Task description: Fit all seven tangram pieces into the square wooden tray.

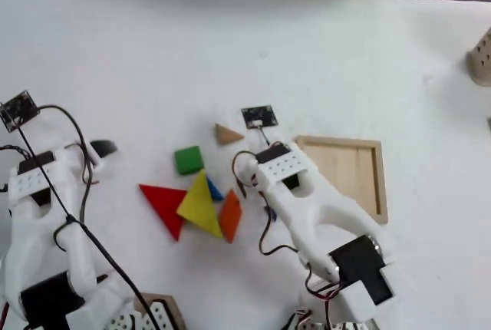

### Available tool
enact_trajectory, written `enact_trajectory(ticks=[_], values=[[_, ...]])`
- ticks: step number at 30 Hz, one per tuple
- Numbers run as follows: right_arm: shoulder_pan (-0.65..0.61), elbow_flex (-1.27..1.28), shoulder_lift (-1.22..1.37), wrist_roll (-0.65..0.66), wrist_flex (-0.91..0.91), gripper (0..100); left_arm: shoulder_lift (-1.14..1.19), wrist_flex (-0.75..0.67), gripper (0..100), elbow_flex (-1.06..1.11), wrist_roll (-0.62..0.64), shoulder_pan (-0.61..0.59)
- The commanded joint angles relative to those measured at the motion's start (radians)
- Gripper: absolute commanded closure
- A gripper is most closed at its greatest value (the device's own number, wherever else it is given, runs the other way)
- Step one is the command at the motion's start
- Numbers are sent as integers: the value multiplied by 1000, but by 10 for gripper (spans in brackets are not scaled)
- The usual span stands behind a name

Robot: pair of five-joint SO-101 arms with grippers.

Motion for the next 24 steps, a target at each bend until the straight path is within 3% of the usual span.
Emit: enact_trajectory(ticks=[1,8,24], values=[[-4,-43,-30,-8,5,761,-48,-26,650,-5,6,21],[-4,29,-148,-17,-30,707,-48,-26,650,-5,6,21],[-2,12,-61,-69,-101,766,-48,-26,650,-3,5,41]])
